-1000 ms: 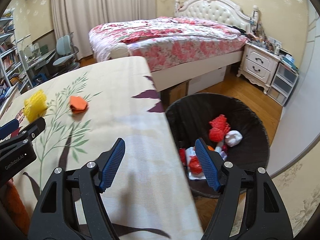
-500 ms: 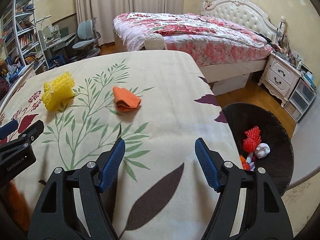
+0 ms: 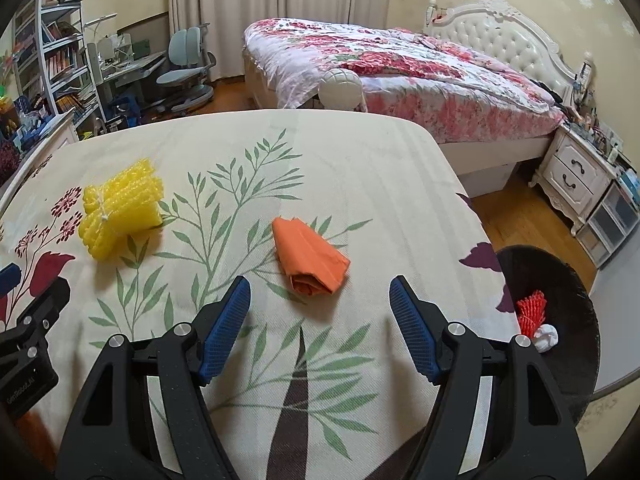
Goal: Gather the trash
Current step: 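Move both open grippers back toward the remaining items on the bed, then grasp the yellow mesh net with the left gripper while the right grasps the orange cloth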
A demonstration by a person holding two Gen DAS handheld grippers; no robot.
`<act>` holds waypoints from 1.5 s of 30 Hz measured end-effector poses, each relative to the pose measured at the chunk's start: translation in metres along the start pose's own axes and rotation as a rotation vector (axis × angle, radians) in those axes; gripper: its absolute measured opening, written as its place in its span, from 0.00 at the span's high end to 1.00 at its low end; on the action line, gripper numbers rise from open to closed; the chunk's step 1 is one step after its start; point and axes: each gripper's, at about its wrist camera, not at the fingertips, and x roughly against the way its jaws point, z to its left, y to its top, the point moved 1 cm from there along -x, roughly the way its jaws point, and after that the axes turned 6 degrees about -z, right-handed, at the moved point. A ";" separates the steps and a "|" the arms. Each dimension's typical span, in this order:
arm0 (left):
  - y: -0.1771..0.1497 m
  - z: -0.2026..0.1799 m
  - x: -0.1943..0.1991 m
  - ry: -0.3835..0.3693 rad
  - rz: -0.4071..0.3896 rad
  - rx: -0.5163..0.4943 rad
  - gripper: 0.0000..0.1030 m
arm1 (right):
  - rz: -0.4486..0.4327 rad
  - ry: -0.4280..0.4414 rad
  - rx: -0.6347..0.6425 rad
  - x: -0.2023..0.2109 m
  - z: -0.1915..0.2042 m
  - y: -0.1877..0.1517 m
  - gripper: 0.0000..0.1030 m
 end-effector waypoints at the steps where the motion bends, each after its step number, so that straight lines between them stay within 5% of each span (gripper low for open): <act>1: 0.000 0.000 -0.001 -0.003 0.003 0.001 0.16 | 0.000 -0.001 0.003 -0.002 0.003 0.002 0.33; 13: 0.007 -0.007 -0.006 -0.044 -0.016 -0.031 0.16 | 0.051 0.025 0.004 -0.018 0.007 0.008 0.66; 40: 0.040 -0.038 -0.050 -0.129 0.009 -0.117 0.16 | 0.051 0.023 -0.013 -0.015 -0.010 0.001 0.67; 42: 0.039 -0.038 -0.051 -0.154 0.020 -0.116 0.34 | 0.051 0.023 -0.014 -0.015 -0.010 0.001 0.67; 45: 0.037 -0.037 -0.055 -0.171 0.052 -0.108 0.45 | 0.052 0.022 -0.012 -0.015 -0.011 0.001 0.67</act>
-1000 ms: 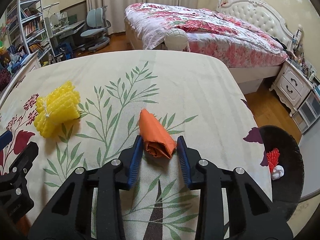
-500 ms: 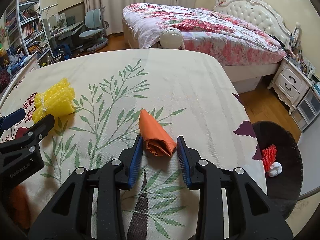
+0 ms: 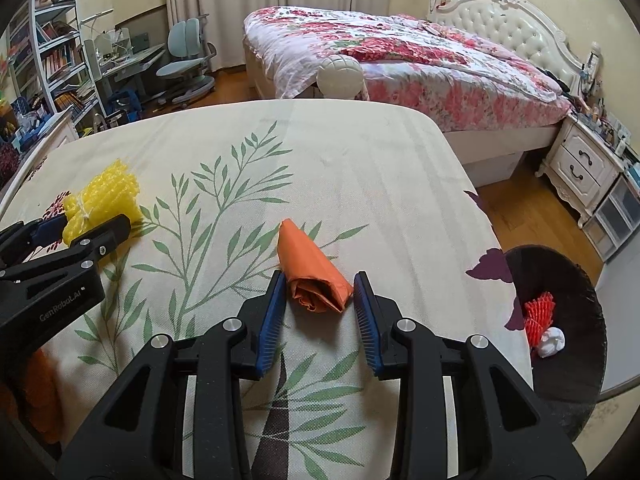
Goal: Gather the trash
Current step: 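Grasp the yellow mesh net with the left gripper while the right grasps the orange cloth, then lift the yellow net and orange cloth and carry both toward the black bin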
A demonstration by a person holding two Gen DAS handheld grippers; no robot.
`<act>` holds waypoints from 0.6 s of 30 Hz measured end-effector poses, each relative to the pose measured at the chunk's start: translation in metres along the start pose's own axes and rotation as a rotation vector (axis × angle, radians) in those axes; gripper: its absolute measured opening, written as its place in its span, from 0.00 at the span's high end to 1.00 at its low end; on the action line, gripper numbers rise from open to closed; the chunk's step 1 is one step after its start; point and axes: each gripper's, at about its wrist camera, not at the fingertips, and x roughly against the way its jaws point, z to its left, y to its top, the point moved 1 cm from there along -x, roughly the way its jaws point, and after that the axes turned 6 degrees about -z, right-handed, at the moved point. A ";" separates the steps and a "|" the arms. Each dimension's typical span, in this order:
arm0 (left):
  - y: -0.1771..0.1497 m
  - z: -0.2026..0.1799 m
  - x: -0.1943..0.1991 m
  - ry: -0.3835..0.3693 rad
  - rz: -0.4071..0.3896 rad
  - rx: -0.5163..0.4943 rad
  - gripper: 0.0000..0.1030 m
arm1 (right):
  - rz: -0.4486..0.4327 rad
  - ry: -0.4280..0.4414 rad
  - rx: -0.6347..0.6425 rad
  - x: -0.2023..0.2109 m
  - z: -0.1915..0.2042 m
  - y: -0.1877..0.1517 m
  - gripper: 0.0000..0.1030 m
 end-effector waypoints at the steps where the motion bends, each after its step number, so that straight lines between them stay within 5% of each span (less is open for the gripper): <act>1: 0.000 0.000 0.001 -0.007 -0.001 0.003 0.45 | 0.000 0.000 0.000 0.000 0.000 0.000 0.67; 18: -0.012 -0.011 0.027 0.002 -0.028 -0.009 0.52 | 0.002 -0.007 0.003 0.005 -0.006 -0.002 0.68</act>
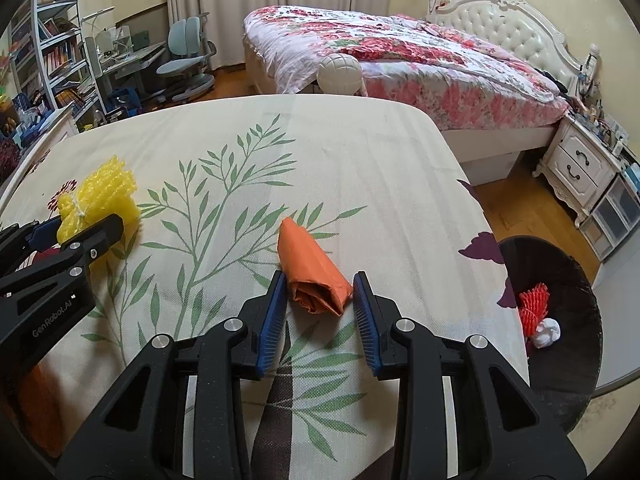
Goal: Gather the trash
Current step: 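Lift the yellow net and orange cloth and carry both toward the black bin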
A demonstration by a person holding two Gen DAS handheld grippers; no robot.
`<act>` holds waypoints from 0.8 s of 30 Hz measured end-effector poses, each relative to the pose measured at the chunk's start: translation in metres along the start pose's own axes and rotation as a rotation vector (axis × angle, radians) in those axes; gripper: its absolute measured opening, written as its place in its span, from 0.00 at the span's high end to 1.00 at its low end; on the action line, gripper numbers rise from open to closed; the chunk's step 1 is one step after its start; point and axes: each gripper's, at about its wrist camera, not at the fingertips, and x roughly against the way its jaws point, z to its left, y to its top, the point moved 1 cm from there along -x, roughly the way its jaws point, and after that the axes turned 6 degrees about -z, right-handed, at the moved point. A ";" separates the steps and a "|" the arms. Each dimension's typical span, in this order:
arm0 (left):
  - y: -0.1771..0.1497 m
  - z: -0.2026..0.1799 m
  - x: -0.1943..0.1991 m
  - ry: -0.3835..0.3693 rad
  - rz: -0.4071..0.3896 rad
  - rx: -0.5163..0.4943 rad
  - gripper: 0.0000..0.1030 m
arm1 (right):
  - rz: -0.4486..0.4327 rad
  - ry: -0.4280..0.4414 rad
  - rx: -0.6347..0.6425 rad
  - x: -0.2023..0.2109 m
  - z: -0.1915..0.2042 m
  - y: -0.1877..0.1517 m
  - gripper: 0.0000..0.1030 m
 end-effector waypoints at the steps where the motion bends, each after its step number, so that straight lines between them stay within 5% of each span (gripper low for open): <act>1: 0.000 -0.001 0.002 -0.001 0.000 0.002 0.52 | 0.000 0.000 -0.002 0.001 -0.001 -0.002 0.68; 24: -0.038 -0.039 0.059 -0.021 -0.021 0.019 0.53 | -0.039 -0.015 -0.038 0.071 -0.021 -0.063 0.68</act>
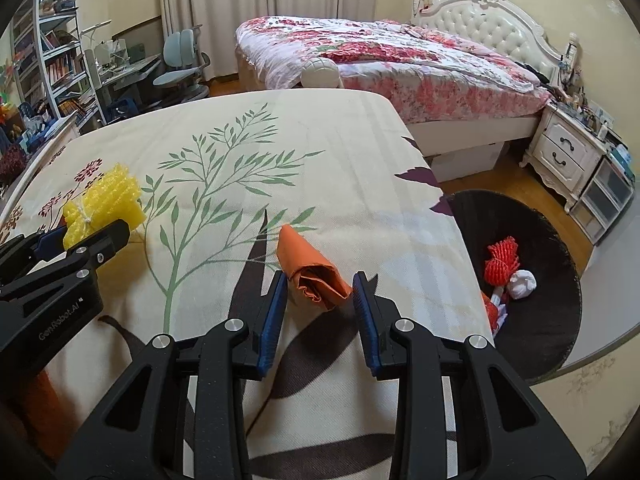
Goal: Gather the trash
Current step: 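Lift the yellow net and orange cloth and carry both toward the black bin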
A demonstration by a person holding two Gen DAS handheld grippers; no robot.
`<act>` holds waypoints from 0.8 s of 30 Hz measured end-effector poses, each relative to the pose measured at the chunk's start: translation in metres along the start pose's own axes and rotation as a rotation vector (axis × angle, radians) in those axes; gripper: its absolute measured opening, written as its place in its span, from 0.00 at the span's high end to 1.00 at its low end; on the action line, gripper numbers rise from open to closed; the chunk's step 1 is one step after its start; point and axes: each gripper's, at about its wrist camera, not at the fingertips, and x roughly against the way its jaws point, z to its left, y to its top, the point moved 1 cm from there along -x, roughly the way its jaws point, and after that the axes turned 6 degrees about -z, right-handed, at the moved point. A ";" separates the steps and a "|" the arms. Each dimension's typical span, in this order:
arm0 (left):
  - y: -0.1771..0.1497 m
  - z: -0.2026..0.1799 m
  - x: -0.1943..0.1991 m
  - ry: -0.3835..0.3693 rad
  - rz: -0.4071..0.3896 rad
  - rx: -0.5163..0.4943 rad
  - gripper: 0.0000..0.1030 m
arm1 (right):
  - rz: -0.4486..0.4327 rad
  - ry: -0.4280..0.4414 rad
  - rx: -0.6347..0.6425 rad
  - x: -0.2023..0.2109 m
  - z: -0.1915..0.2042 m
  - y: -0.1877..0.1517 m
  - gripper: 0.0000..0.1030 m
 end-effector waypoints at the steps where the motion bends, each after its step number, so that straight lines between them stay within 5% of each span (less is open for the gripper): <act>1: -0.002 -0.002 0.002 -0.003 -0.002 0.000 0.53 | -0.003 -0.003 -0.005 0.003 -0.003 -0.002 0.68; 24: -0.006 -0.104 0.035 -0.159 -0.072 -0.090 0.53 | -0.066 -0.135 -0.159 0.053 -0.100 -0.031 0.68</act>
